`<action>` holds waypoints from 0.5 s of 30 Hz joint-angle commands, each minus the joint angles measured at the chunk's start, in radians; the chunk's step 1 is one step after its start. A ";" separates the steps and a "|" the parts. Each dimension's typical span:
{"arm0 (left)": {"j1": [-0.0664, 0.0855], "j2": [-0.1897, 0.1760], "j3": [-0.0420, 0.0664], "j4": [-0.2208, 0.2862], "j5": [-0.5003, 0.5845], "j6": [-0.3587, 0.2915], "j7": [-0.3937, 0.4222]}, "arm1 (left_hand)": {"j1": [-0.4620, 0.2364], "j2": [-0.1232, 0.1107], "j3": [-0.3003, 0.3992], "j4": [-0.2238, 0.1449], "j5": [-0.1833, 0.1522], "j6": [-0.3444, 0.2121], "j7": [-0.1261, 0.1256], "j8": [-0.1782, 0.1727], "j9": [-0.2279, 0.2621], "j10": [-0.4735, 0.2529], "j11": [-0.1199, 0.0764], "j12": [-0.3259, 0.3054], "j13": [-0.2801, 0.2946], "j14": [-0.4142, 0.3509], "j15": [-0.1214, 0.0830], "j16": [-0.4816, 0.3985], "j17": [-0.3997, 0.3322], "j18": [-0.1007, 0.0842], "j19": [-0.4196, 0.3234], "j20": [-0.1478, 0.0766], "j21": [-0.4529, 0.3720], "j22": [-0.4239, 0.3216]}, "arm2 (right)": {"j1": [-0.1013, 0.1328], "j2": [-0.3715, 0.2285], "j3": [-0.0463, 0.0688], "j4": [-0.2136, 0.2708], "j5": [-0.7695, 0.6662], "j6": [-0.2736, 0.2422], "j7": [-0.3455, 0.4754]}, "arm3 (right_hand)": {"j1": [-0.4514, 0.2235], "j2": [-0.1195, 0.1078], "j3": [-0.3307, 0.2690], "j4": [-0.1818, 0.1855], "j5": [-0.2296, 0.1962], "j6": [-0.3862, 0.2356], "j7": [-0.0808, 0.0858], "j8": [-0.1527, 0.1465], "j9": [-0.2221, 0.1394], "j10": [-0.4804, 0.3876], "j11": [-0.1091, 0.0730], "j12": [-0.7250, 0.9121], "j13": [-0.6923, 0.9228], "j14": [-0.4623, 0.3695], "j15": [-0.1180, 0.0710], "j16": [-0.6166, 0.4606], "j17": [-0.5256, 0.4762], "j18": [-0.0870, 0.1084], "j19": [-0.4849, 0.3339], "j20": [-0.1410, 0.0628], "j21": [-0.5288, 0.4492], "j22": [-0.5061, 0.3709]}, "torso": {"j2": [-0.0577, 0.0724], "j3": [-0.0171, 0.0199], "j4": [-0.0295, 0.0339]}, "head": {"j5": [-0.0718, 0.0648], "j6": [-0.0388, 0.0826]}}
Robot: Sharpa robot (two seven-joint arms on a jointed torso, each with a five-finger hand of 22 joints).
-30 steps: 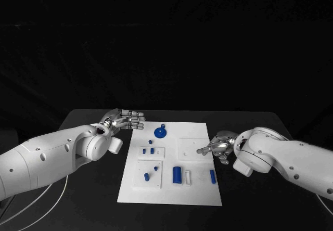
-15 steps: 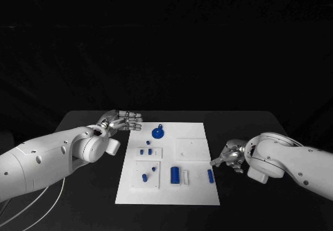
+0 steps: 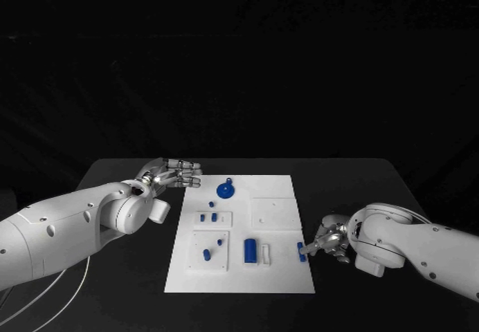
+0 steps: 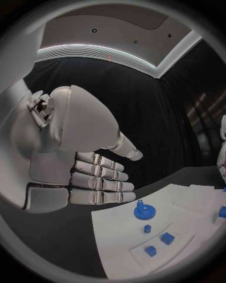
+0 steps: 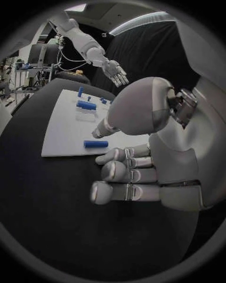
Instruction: Assemble the parts on the task board
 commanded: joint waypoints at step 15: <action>-0.001 -0.005 0.000 0.001 0.002 0.011 0.004 | -0.005 -0.001 0.001 0.007 0.001 0.008 0.002 0.003 0.000 -0.004 -0.004 0.003 0.000 -0.006 0.000 -0.002 0.001 -0.006 0.004 0.001 0.005 -0.004 | -0.027 0.038 0.000 -0.015 -0.044 -0.014 -0.063 | 0.015 -0.019 0.006 0.043 -0.023 -0.001 -0.004 0.002 0.004 -0.005 0.000 0.001 0.000 0.001 0.000 -0.004 0.005 0.003 0.049 0.002 -0.003 0.004 | 0.000 -0.0012 -0.0002 | -0.006 -0.001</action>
